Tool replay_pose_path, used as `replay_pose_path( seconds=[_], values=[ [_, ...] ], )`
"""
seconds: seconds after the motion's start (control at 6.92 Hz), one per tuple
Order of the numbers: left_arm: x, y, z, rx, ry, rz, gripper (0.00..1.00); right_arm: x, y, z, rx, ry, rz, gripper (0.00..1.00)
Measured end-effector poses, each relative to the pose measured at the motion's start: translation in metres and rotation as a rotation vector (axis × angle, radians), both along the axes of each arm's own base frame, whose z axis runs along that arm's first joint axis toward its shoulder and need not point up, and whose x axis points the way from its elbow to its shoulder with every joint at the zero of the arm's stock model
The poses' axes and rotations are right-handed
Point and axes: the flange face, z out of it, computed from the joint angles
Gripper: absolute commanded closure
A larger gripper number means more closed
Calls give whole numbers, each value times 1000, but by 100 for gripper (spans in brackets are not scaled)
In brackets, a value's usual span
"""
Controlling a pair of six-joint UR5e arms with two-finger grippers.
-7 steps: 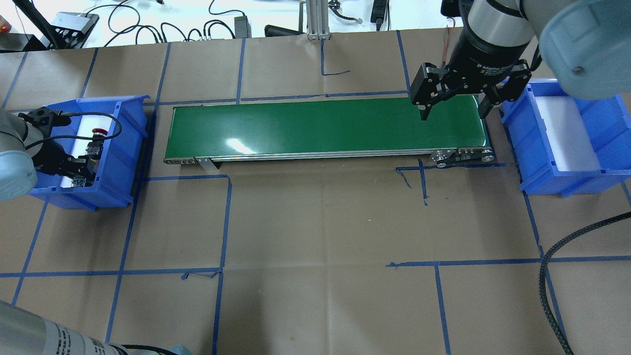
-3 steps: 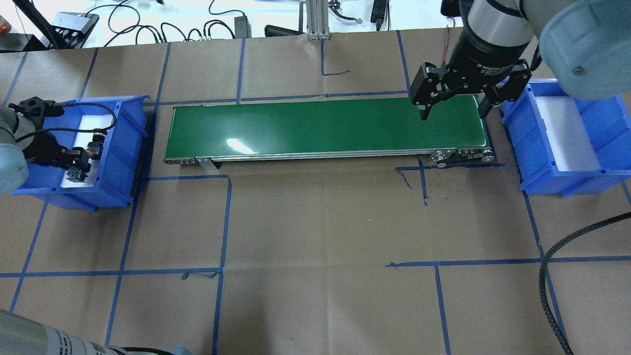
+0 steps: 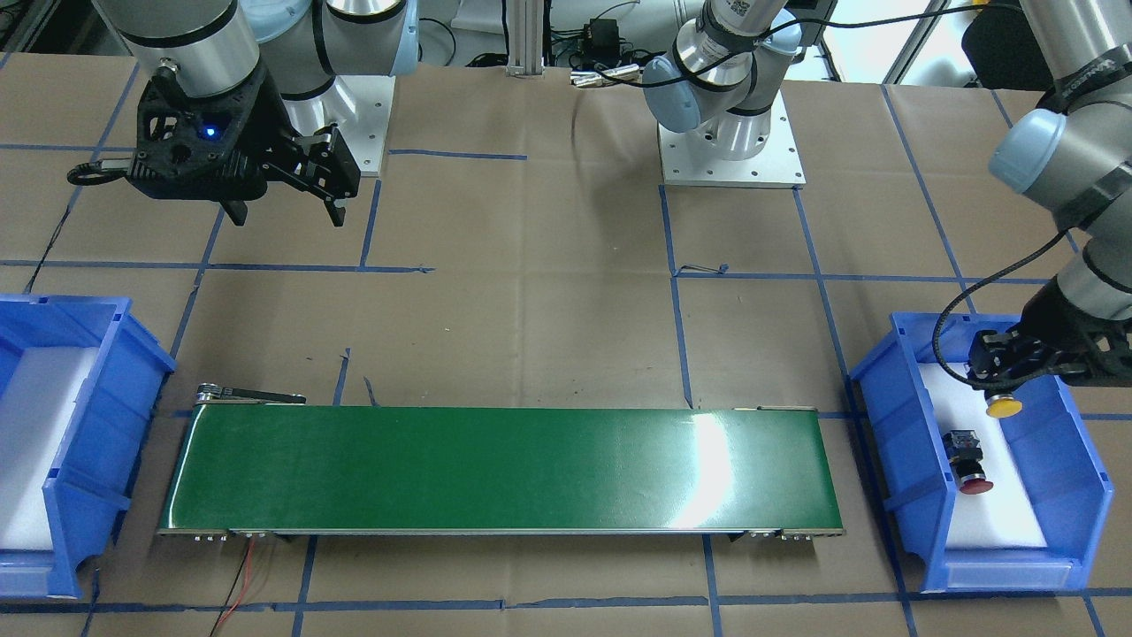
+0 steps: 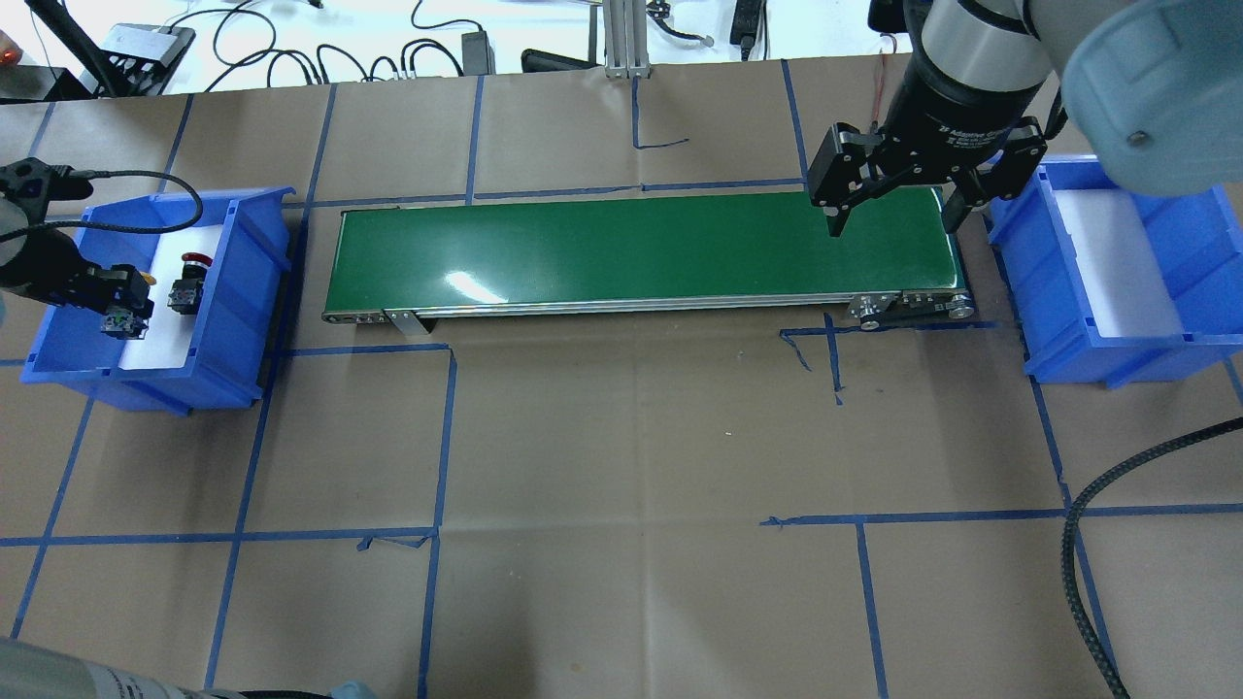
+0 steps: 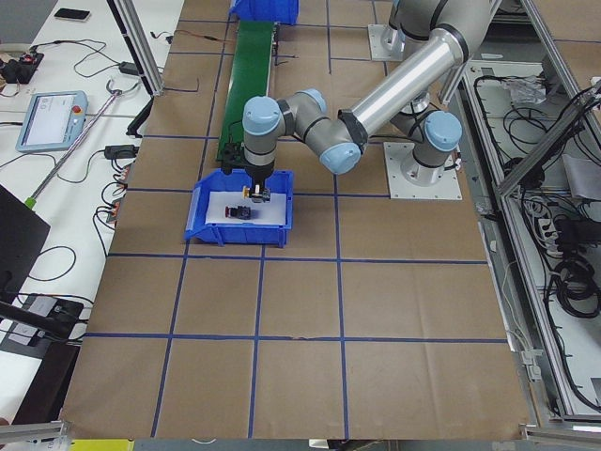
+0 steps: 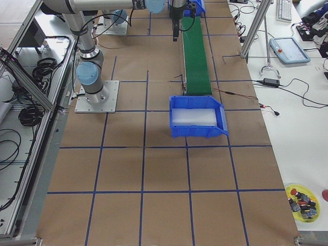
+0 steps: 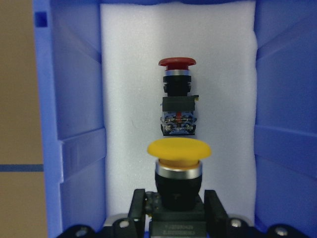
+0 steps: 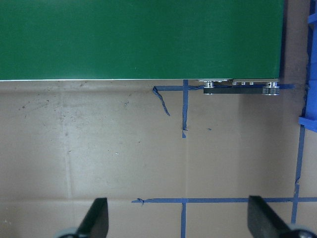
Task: Transport two buttons from left to right
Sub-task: 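Carry the yellow button to the conveyor and lower it onto the belt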
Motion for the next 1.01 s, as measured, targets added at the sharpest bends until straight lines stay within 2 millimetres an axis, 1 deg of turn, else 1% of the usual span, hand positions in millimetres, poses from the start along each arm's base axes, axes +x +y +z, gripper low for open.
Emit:
replay_pose_path(
  seconds=[0.14,0.29,0.43,0.58,0.72,1.01],
  values=[
    [-5,-7,23,11,7,-5,94,-1,0,0,0,1,-2,0],
    [-26,-20,40,9,3,-29,94,-1,0,0,0,2,-2,0],
    [-58,-35,47,4,0,-42,94,-1,0,0,0,2,-2,0],
    [-96,-50,45,5,9,-16,94,-1,0,0,-1,2,-2,0],
    [-132,-63,38,6,18,9,94,-1,0,0,2,3,-2,0],
    [-204,-82,17,8,28,40,94,-1,1,-1,6,3,-1,0]
  ],
)
